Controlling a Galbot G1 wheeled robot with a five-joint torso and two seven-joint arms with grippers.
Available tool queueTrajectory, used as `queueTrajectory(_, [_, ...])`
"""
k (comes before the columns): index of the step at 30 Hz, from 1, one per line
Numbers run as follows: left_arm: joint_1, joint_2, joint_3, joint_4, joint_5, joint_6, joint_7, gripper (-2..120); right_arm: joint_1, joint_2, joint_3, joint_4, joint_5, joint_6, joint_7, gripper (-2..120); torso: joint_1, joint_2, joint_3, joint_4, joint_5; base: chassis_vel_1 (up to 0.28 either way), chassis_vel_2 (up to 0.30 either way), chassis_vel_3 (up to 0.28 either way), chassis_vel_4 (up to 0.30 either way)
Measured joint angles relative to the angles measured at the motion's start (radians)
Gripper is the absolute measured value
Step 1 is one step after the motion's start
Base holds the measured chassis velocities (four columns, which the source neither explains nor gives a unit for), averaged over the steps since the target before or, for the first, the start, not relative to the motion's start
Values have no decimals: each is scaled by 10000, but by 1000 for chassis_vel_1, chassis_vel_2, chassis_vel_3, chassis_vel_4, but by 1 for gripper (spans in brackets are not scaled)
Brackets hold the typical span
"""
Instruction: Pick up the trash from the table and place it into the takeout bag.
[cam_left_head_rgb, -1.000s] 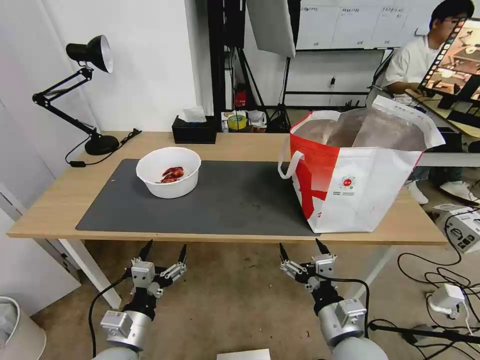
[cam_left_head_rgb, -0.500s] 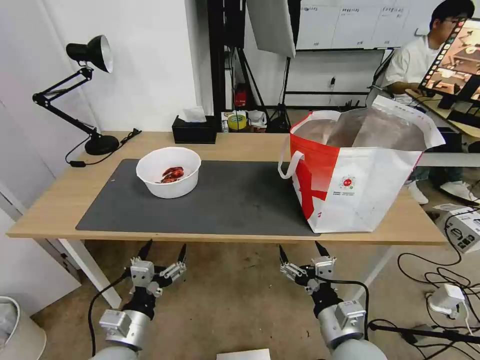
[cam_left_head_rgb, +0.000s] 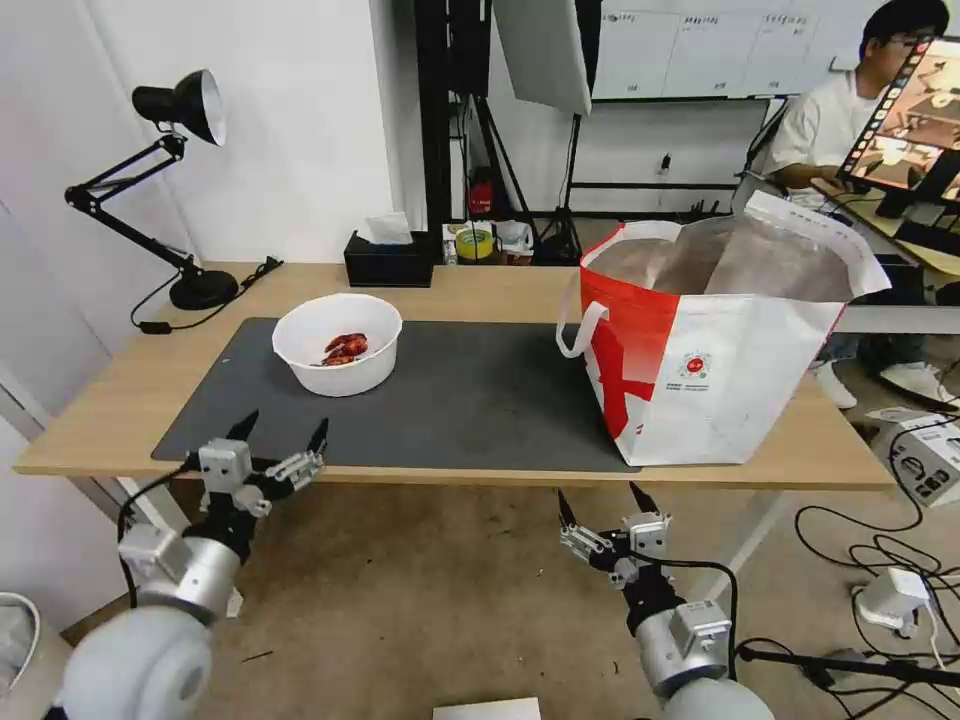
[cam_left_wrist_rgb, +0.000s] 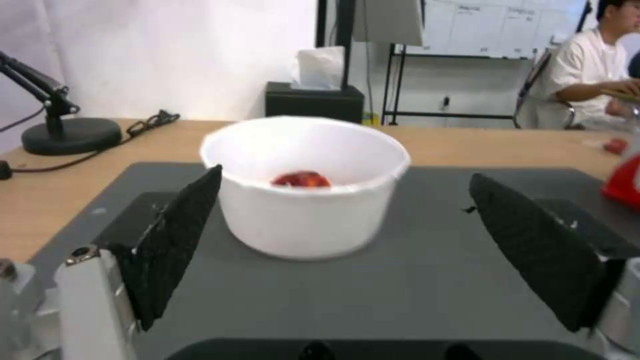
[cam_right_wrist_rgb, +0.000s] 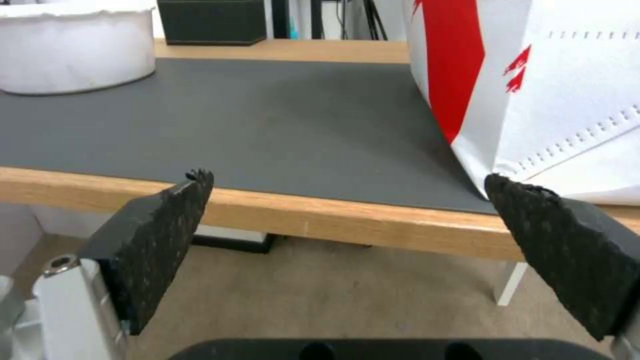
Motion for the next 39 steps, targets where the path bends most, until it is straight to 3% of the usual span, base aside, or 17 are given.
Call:
queueTrajectory(2, [-275,296,27,125,-416,80,-158,100,0,0,0,0,1,0,-1,100,0,0,0,0,0,0,0,0,0])
queueTrajectory(5, [-1353,1441,227,706,-1937,359,-606,100,3,-1,0,3,1,-1,-5,100,0,0,0,0,-2,0,0,0,0])
queueTrajectory(6, [-1353,1441,227,706,-1937,359,-606,100,3,-1,0,3,1,-1,-5,100,0,0,0,0,-2,0,0,0,0])
queueTrajectory(10, [-2784,2546,709,1562,-3485,688,-730,100,4,-1,0,5,1,-1,-5,100,0,0,0,0,0,0,0,0,0])
queueTrajectory(16, [-4391,3087,1482,2450,-4939,1264,-800,100,4,0,0,7,1,-1,-5,100,0,0,0,0,1,0,0,0,0])
queueTrajectory(25, [-6986,3195,3450,3915,-6134,2730,-1467,100,5,-1,0,7,1,-1,-6,100,1,0,0,0,-1,0,0,0,0])
queueTrajectory(27, [-7933,3149,4188,4425,-6361,3431,-1808,100,4,-1,0,7,2,-1,-6,100,1,0,0,0,1,0,0,0,0])
queueTrajectory(30, [-8328,3114,4475,4672,-6452,3886,-1911,100,5,-1,1,7,2,-1,-6,100,1,-1,0,-1,0,0,0,0,0])
queueTrajectory(33, [-9477,2823,5240,5449,-7146,4996,-2562,100,4,-1,0,7,2,-2,-6,100,1,0,0,0,0,0,0,0,0])
queueTrajectory(39, [-10498,2456,5943,6203,-7685,5610,-3274,100,5,-1,0,6,2,-2,-6,100,1,0,0,0,1,0,0,0,0])
